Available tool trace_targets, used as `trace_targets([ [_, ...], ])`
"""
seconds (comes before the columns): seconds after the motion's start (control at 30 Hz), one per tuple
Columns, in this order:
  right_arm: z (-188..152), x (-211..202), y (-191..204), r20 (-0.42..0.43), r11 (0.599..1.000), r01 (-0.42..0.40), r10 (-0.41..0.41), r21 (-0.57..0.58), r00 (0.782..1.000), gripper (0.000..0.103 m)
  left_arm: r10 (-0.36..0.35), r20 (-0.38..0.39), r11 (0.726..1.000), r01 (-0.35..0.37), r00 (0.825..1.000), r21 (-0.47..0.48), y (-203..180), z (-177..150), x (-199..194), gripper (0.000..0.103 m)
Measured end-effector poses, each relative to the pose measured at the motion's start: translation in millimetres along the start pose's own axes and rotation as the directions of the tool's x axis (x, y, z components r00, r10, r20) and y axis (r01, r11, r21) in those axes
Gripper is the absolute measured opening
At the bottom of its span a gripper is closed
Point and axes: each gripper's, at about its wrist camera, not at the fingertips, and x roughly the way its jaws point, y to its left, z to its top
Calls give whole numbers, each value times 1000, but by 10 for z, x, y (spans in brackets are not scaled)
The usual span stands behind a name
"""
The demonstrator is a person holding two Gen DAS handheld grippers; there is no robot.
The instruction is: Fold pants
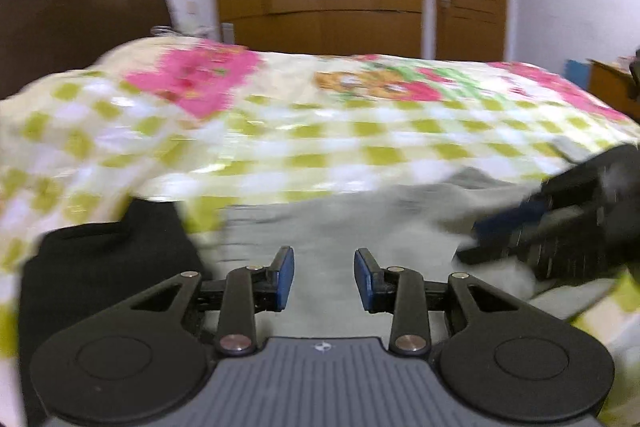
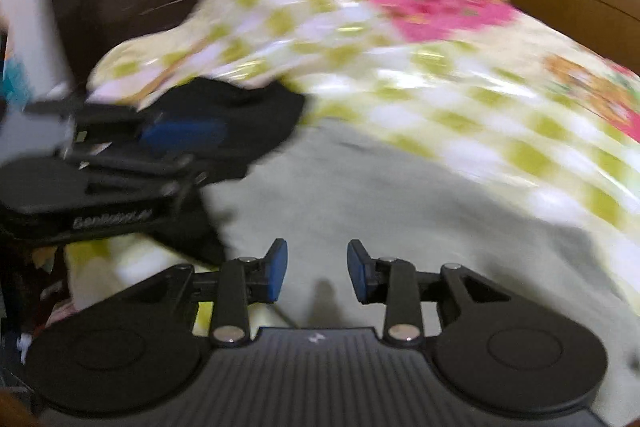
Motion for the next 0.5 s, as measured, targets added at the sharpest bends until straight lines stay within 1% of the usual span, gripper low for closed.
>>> trace_targets([
  [0.07,-102,-226,-362,2,994,101,-101,52,995,33,-70,-3,997,70,998,27,-261,58,100,47],
  [0.13,-211,-448,-757,-5,969,225,-226,99,974,34,-147,-9,988,147,989,46,-561,135,222,47],
  [0.17,-268,-546,-960,-13,950,287,-288,124,958,34,-183,-14,981,184,983,55,-701,172,280,47],
  [0.2,-326,-634,-1169,-25,924,352,-352,151,936,34,-220,-20,973,221,975,68,-862,211,350,47],
  [0.3,-480,-823,-1804,-68,827,516,-515,223,854,34,-304,-47,945,308,951,110,-1326,296,537,47],
  [0.37,-582,-850,-2145,-92,765,598,-596,239,798,34,-352,-65,926,357,934,126,-1619,346,639,47],
  [0.4,-619,-839,-2313,-109,738,629,-623,246,774,34,-369,-73,917,376,927,131,-1733,371,693,47],
  [0.43,-648,-819,-2448,-122,718,646,-639,259,760,34,-382,-80,910,390,921,138,-1844,392,748,47],
  [0.47,-693,-804,-2570,-135,707,652,-643,273,754,34,-392,-89,905,402,915,142,-1937,412,801,47],
  [0.5,-714,-762,-2673,-147,703,655,-642,278,752,34,-403,-99,899,414,910,143,-2032,428,841,47],
])
